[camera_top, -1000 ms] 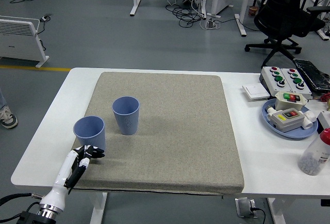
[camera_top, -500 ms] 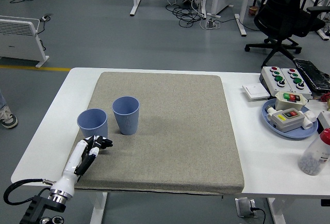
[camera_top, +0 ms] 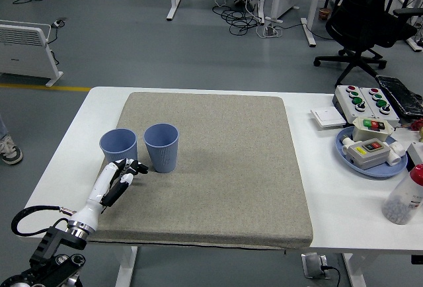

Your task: Push cup pick cup insert cup

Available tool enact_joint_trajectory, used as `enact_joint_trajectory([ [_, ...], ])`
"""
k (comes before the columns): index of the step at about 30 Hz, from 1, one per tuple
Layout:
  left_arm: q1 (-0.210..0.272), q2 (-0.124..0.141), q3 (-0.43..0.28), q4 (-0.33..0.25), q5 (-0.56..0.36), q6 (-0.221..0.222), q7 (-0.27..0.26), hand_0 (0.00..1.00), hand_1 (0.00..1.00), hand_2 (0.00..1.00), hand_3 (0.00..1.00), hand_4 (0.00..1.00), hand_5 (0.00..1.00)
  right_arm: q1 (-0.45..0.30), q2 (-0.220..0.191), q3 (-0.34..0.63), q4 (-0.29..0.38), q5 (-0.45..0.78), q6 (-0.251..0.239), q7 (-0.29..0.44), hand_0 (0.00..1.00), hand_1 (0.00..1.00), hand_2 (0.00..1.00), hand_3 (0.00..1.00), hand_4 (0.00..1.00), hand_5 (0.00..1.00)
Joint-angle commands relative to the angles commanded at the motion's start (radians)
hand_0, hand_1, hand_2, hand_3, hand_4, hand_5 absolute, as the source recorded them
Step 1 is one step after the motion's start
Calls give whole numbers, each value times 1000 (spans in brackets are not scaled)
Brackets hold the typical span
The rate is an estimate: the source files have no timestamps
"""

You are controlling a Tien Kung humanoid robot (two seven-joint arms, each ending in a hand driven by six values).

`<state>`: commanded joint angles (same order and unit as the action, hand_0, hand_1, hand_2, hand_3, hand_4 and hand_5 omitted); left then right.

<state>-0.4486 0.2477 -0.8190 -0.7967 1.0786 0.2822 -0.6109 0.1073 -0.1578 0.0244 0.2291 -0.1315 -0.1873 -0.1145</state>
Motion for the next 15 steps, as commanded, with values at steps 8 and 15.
enact_joint_trajectory([
  [8, -54, 0, 41, 70, -21, -8, -8, 620, 632, 560, 518, 521, 998, -3, 1, 7, 1, -13, 1, -2, 698, 602, 625, 581, 121, 470],
  [15, -84, -3, 68, 111, -41, -14, -17, 624, 634, 558, 517, 519, 998, -5, 2, 9, 2, -20, 2, -3, 698, 602, 629, 581, 121, 471],
])
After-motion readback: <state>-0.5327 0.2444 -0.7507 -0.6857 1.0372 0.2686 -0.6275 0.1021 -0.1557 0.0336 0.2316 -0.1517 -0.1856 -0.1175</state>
